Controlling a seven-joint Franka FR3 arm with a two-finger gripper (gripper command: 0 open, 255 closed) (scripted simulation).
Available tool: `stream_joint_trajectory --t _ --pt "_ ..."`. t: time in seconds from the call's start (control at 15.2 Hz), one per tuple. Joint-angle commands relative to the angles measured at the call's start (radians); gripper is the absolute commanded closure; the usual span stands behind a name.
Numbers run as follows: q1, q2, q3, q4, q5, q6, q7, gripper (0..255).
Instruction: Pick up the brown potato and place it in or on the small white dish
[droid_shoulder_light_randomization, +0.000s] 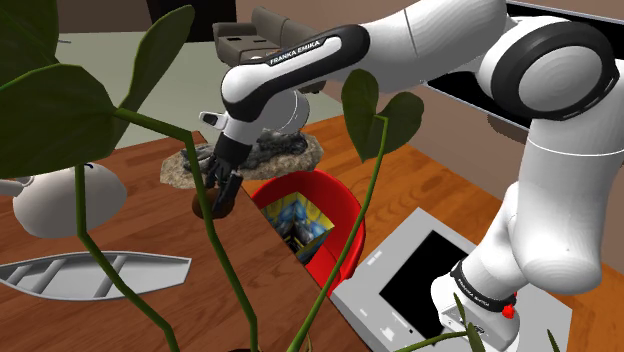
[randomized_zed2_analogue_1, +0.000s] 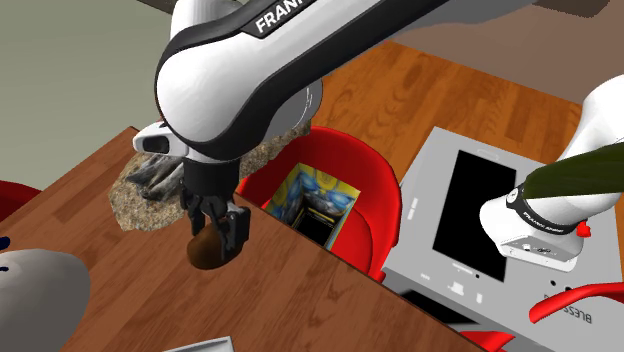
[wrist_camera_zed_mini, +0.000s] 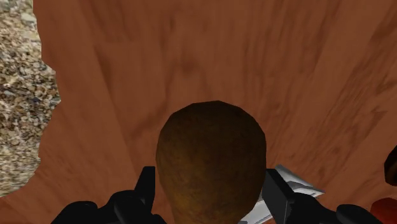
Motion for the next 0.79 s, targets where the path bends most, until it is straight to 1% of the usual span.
stream_joint_trajectory --t 0.0,0.73 --pt "0.001 -0.012 -0.002 0.008 -0.008 -0.017 0.015 255" --pt "0.000 -0.078 -0.013 0.058 -0.048 -0.115 0.092 255"
